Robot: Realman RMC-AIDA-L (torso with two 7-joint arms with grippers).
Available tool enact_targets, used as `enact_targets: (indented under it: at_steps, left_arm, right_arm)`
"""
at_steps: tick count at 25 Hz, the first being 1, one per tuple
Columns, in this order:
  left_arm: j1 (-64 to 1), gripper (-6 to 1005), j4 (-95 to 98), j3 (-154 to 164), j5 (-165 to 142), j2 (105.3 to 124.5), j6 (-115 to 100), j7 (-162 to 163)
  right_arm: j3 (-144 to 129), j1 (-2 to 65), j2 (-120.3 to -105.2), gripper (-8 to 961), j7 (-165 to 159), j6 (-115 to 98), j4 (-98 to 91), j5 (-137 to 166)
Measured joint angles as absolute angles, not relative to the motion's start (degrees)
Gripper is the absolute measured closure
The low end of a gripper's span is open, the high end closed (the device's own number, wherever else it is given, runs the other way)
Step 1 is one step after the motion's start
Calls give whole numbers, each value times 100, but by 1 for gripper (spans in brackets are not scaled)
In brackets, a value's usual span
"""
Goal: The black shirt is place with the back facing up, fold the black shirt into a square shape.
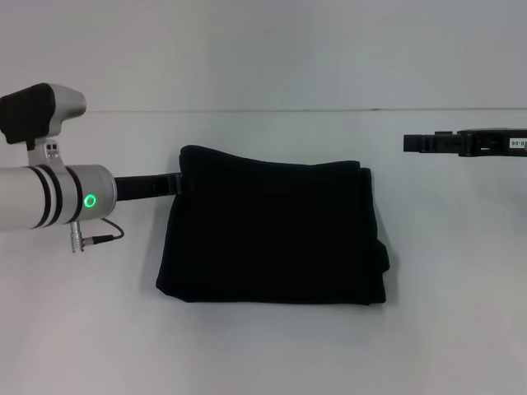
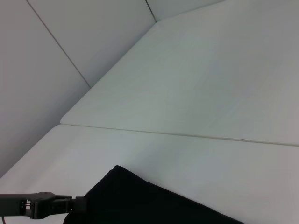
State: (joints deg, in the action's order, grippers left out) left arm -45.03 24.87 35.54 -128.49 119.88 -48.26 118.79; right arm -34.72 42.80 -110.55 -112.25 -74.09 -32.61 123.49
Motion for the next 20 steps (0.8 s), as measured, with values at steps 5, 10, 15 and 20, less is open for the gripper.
enact_targets:
  at_steps: [5, 10, 15, 20]
  left_arm:
    - [-4464, 918, 2506, 3487, -12833, 11989, -4809, 11893]
    - [-4405, 917, 2533, 3387, -12792, 11983, -4841, 11895]
    - [-4386, 917, 2549, 3383, -12766, 11986, -4996, 11904]
    - [-4362, 916, 2633, 3365, -12715, 11977, -5133, 11974]
  right_arm:
    - [-3472, 4280, -11055, 25, -11217, -7409, -3257, 12349]
    - [-3471, 4270, -11054, 26, -11215, -7409, -3252, 12349]
    - [-3472, 4273, -11055, 26, -11207, -7409, -3253, 12349]
    - [-3486, 4276, -11052, 25, -11206, -7409, -3257, 12349]
